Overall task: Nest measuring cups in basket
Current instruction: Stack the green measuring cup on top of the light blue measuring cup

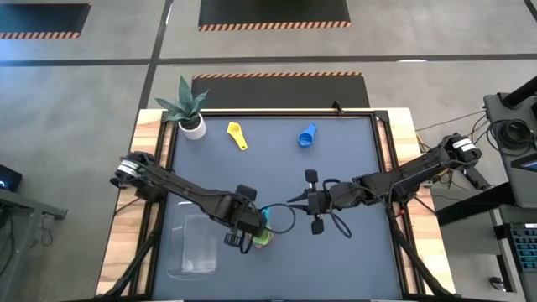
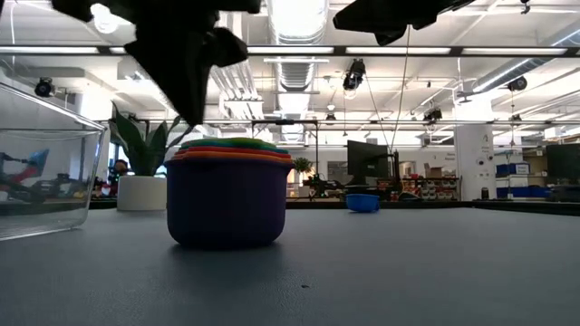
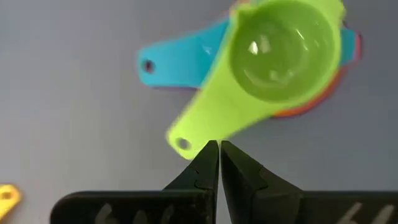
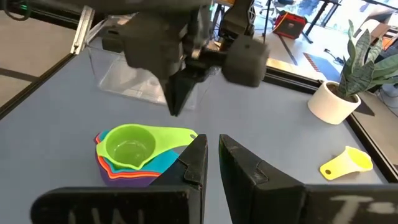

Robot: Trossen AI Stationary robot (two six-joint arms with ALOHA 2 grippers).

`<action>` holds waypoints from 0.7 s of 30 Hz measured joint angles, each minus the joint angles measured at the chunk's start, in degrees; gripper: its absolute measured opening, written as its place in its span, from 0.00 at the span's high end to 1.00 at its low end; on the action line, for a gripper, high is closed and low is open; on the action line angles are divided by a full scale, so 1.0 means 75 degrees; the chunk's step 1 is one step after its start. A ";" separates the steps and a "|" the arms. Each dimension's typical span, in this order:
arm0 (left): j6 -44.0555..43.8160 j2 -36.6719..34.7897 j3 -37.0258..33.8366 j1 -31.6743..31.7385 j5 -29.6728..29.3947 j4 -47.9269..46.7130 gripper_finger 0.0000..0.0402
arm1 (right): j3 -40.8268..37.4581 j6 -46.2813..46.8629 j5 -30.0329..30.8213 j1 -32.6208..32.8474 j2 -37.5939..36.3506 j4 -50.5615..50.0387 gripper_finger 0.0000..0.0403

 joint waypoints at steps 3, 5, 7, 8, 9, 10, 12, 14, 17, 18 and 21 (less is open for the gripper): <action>-0.0072 0.0103 -0.0239 -0.0003 0.0319 -0.0015 1.00 | -0.0003 0.0003 0.0000 0.0000 0.0000 0.0002 0.93; -0.0125 0.0162 -0.0427 -0.0003 0.0440 0.0012 1.00 | -0.0002 0.0000 0.0000 0.0000 0.0000 0.0003 0.93; -0.0129 0.0179 -0.0603 -0.0003 0.0447 0.0295 1.00 | -0.0003 0.0001 0.0000 0.0000 0.0000 0.0005 0.93; -0.0127 0.0178 -0.0677 -0.0003 0.0447 0.0455 1.00 | -0.0003 0.0000 0.0000 0.0000 0.0000 0.0005 0.93; -0.0127 0.0181 -0.0733 0.0001 0.0447 0.0560 1.00 | -0.0003 0.0000 0.0000 0.0000 0.0000 0.0005 0.93; -0.0127 0.0182 -0.0755 0.0015 0.0444 0.0616 1.00 | -0.0003 -0.0003 0.0000 0.0000 0.0000 0.0007 0.93; -0.0118 0.0184 -0.0759 0.0032 0.0353 0.0737 1.00 | -0.0004 -0.0006 0.0000 0.0000 0.0000 0.0013 0.93; -0.0077 0.0184 -0.0711 0.0038 0.0103 0.0739 1.00 | -0.0006 -0.0007 0.0003 0.0000 0.0000 0.0025 0.93; 0.0080 0.0184 -0.0678 0.0038 -0.0463 0.0964 1.00 | -0.0006 -0.0017 0.0003 0.0000 0.0000 0.0023 0.93; 0.0094 0.0184 -0.0678 0.0035 -0.0727 0.1077 1.00 | -0.0006 -0.0017 0.0003 0.0000 0.0000 0.0025 0.93; 0.0104 0.0181 -0.0678 0.0038 -0.1187 0.1222 1.00 | -0.0006 -0.0003 0.0003 0.0000 0.0000 0.0025 0.93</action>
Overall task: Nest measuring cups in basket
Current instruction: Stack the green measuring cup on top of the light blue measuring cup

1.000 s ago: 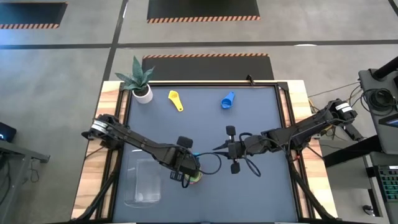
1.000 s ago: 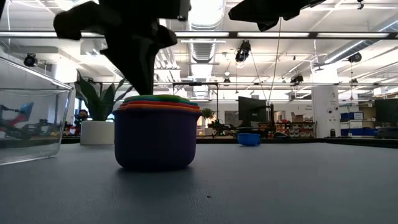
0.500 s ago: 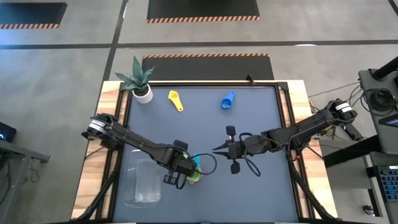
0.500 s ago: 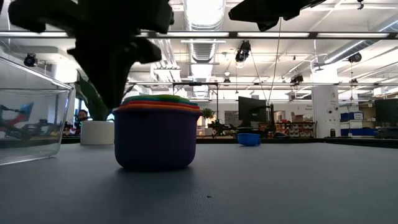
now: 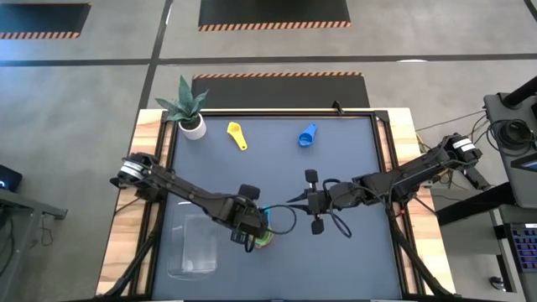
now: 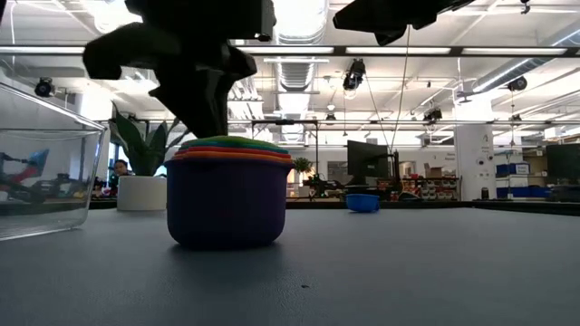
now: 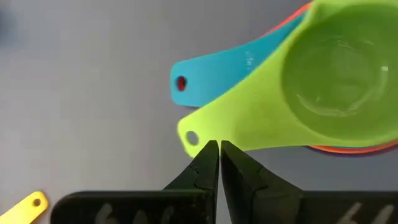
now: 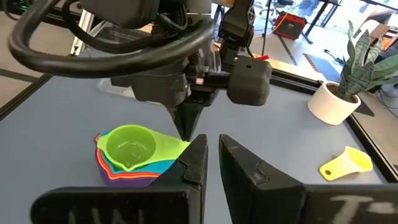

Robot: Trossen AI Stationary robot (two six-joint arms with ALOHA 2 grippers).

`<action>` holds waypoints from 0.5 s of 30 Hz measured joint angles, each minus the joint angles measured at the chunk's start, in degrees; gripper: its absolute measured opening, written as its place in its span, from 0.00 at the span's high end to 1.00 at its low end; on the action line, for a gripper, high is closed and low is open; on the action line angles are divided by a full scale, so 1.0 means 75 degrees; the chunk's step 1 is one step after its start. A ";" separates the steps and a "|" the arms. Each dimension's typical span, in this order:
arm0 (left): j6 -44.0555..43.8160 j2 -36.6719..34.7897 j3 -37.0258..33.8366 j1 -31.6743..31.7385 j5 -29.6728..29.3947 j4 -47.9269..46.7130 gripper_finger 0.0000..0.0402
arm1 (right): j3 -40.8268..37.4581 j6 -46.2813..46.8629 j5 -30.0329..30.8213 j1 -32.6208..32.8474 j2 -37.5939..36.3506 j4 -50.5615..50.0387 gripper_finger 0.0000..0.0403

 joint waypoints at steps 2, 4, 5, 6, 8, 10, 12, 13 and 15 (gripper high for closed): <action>0.0001 -0.0026 0.0000 0.0003 -0.0039 -0.0003 1.00 | 0.0000 0.0001 0.0000 0.0000 0.0000 -0.0002 0.93; -0.0001 -0.0093 0.0000 0.0000 -0.0039 -0.0019 1.00 | 0.0000 0.0003 0.0000 0.0000 0.0000 -0.0003 0.93; -0.0001 -0.0146 0.0000 0.0000 -0.0038 -0.0043 1.00 | 0.0000 0.0003 0.0000 0.0000 0.0000 -0.0001 0.93; -0.0004 -0.0203 0.0003 -0.0010 -0.0036 -0.0109 1.00 | 0.0000 0.0003 0.0000 0.0000 0.0000 -0.0003 0.93; -0.0029 -0.0286 0.0003 -0.0041 0.0020 -0.0350 1.00 | 0.0000 0.0003 0.0000 0.0000 0.0000 -0.0003 0.93; -0.0028 -0.0321 0.0002 -0.0044 0.0306 -0.0508 1.00 | 0.0000 0.0003 0.0000 0.0000 0.0000 -0.0003 0.93; 0.0021 -0.0321 -0.0050 -0.0042 0.0582 -0.0485 1.00 | 0.0000 0.0003 0.0000 0.0000 0.0000 -0.0003 0.93; 0.0046 -0.0294 -0.0083 -0.0030 0.0634 -0.0475 1.00 | 0.0000 0.0003 0.0000 0.0000 0.0000 -0.0003 0.93; 0.0095 -0.0201 -0.0123 -0.0026 0.0634 -0.0412 1.00 | 0.0000 0.0003 0.0000 0.0000 0.0000 -0.0006 0.93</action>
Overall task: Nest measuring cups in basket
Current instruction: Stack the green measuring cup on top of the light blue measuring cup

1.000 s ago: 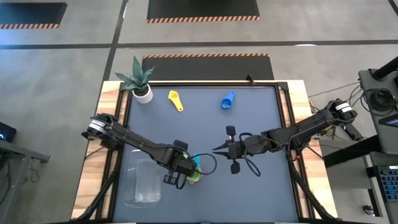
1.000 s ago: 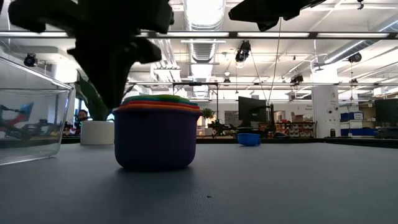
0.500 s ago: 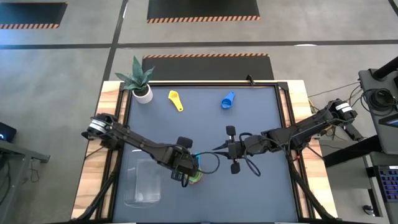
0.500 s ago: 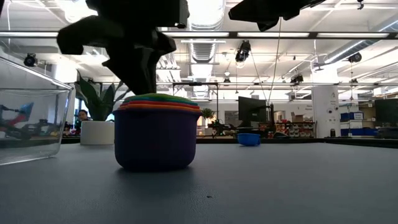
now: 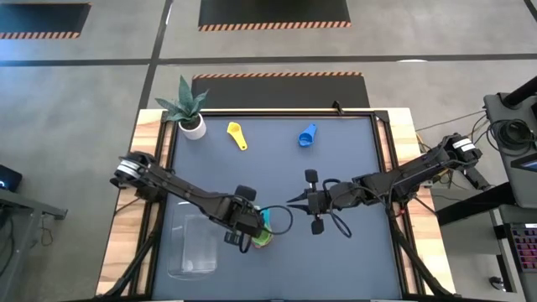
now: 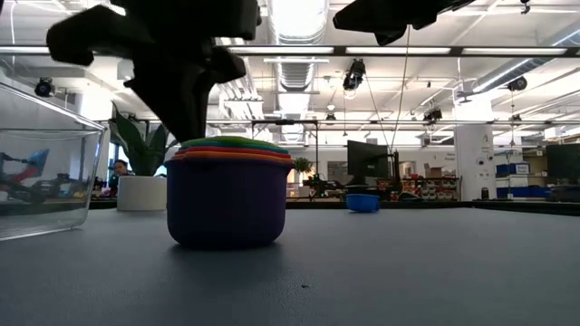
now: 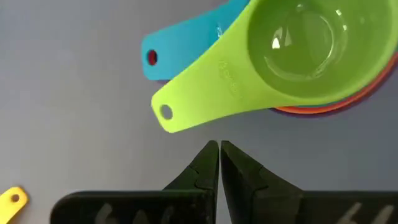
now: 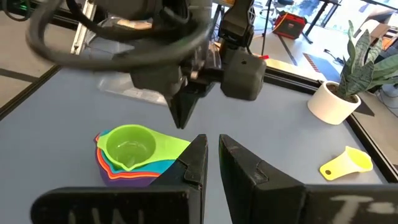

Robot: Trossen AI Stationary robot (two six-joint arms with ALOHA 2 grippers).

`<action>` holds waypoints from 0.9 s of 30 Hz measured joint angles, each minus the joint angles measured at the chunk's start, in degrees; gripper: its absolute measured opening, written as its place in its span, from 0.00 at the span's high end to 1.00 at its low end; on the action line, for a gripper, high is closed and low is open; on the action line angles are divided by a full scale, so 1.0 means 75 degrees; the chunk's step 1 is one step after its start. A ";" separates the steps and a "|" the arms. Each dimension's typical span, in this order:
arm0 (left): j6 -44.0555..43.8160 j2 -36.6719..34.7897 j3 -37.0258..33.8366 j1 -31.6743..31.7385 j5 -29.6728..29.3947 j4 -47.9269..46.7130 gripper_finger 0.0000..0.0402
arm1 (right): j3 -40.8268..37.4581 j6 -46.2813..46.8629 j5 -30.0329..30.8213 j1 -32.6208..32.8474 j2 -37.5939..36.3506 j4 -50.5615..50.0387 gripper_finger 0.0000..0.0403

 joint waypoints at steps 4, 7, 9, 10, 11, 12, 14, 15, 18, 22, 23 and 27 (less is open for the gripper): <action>0.0023 0.0153 -0.0044 0.0026 -0.0003 0.0216 1.00 | -0.0003 -0.0006 0.0000 0.0000 0.0000 0.0003 0.93; 0.0134 0.0203 -0.0073 0.0032 -0.0025 0.0389 1.00 | -0.0003 -0.0017 0.0000 0.0000 0.0000 0.0003 0.93; 0.0224 0.0218 -0.0075 0.0034 -0.0172 0.0525 1.00 | -0.0003 -0.0035 0.0000 0.0000 0.0000 -0.0003 0.93; 0.0239 0.0218 -0.0065 0.0035 -0.0243 0.0584 1.00 | -0.0003 -0.0035 0.0000 0.0000 0.0000 0.0000 0.93; 0.0291 0.0218 -0.0055 0.0042 -0.0270 0.0670 1.00 | -0.0003 -0.0036 0.0000 0.0000 0.0000 0.0000 0.93; 0.0356 0.0218 -0.0055 0.0047 -0.0277 0.0787 1.00 | -0.0003 -0.0039 0.0002 0.0000 0.0000 0.0000 0.93; 0.0467 0.0218 -0.0053 0.0047 -0.0287 0.0943 1.00 | -0.0003 -0.0041 0.0000 0.0001 0.0000 0.0003 0.93; 0.0494 0.0218 -0.0055 0.0047 -0.0288 0.0982 1.00 | -0.0003 -0.0044 0.0000 0.0002 0.0000 0.0000 0.93; 0.0501 0.0218 -0.0055 0.0052 -0.0444 0.1010 1.00 | -0.0003 -0.0050 0.0000 0.0000 0.0000 0.0000 0.93; 0.0521 0.0218 -0.0029 0.0052 -0.0478 0.1119 1.00 | -0.0003 -0.0052 0.0000 0.0002 0.0000 0.0002 0.93; 0.0560 0.0218 -0.0029 0.0052 -0.0481 0.1182 1.00 | -0.0003 -0.0052 0.0000 0.0000 0.0000 0.0000 0.93; 0.0714 0.0218 -0.0029 0.0056 -0.0491 0.1324 1.00 | -0.0003 -0.0052 0.0000 0.0000 0.0000 0.0000 0.93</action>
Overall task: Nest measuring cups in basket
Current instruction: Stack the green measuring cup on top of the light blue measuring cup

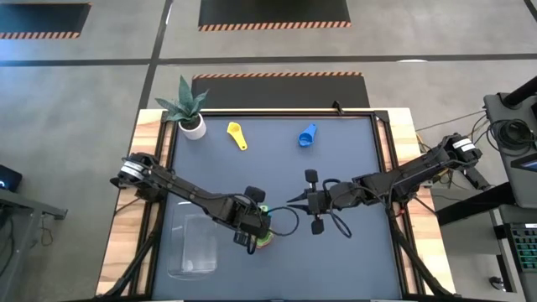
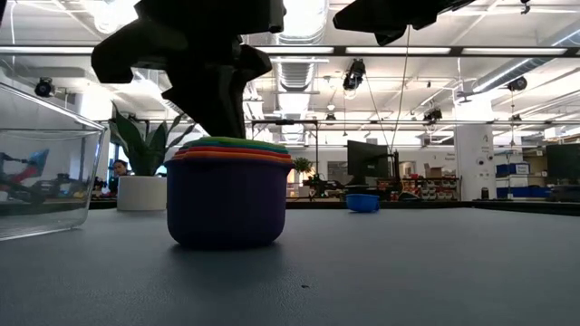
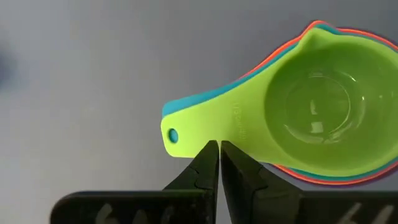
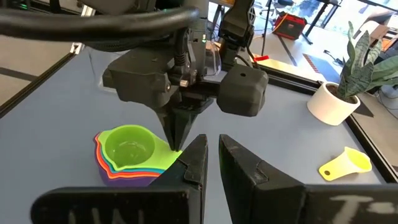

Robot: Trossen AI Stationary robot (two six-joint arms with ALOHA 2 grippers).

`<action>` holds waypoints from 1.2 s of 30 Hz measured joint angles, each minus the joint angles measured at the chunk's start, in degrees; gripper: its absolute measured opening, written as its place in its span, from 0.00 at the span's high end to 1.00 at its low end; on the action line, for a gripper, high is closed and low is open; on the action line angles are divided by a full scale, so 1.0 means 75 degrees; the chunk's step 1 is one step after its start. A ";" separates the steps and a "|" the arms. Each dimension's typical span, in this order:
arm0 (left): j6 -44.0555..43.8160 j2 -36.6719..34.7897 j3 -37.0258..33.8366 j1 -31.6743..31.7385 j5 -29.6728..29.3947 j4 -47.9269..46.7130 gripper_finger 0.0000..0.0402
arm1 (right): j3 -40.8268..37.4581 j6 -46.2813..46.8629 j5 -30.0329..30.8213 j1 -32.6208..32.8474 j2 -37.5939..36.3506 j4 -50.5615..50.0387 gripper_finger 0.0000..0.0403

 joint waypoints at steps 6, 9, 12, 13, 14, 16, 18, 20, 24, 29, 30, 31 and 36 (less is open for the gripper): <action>-0.0034 -0.0114 0.0006 0.0005 -0.0361 -0.0433 1.00 | 0.0000 0.0000 0.0000 0.0000 0.0000 0.0000 0.93; -0.0103 -0.0140 0.0020 0.0010 -0.0381 -0.0550 1.00 | 0.0000 0.0000 0.0000 0.0002 0.0000 0.0000 0.93; -0.0096 -0.0177 0.0017 0.0010 -0.0385 -0.0565 1.00 | 0.0000 0.0000 0.0000 0.0000 0.0000 -0.0001 0.93; -0.0080 -0.0244 0.0017 0.0010 -0.0385 -0.0552 1.00 | -0.0001 0.0003 0.0002 0.0000 0.0000 -0.0001 0.93; -0.0041 -0.0342 0.0017 0.0010 -0.0389 -0.0500 1.00 | -0.0007 0.0031 0.0000 0.0001 0.0000 -0.0003 0.93; 0.0027 -0.0578 0.0017 0.0010 -0.0398 -0.0389 1.00 | -0.0021 0.0177 -0.0002 0.0002 0.0000 -0.0073 0.93; 0.0037 -0.0829 0.0017 0.0010 -0.0410 -0.0308 1.00 | -0.0023 0.0371 -0.0003 0.0000 0.0000 -0.0304 0.93; 0.0040 -0.1069 0.0006 0.0010 -0.0407 -0.0216 1.00 | -0.0026 0.0585 -0.0003 -0.0008 0.0005 -0.0602 0.93; 0.0005 -0.1561 -0.0118 -0.0043 -0.0735 0.0090 1.00 | -0.0029 0.1245 -0.0007 -0.0211 0.0160 -0.0807 0.93; -0.0111 -0.2205 -0.0871 -0.0124 -0.0873 0.0685 1.00 | 0.0132 0.1696 -0.0230 -0.0599 0.0701 -0.0808 0.93; -0.0208 -0.2325 -0.1092 -0.0127 -0.0862 0.0840 1.00 | 0.0188 0.1726 -0.0354 -0.0657 0.0842 -0.0818 0.93; -0.0332 -0.2426 -0.1312 -0.0124 -0.0861 0.0937 1.00 | 0.0256 0.1728 -0.0437 -0.0708 0.0991 -0.0813 0.93; -0.0630 -0.2622 -0.2345 -0.0118 -0.0773 0.1864 1.00 | 0.0582 0.1743 -0.0483 -0.0824 0.1692 -0.0859 0.93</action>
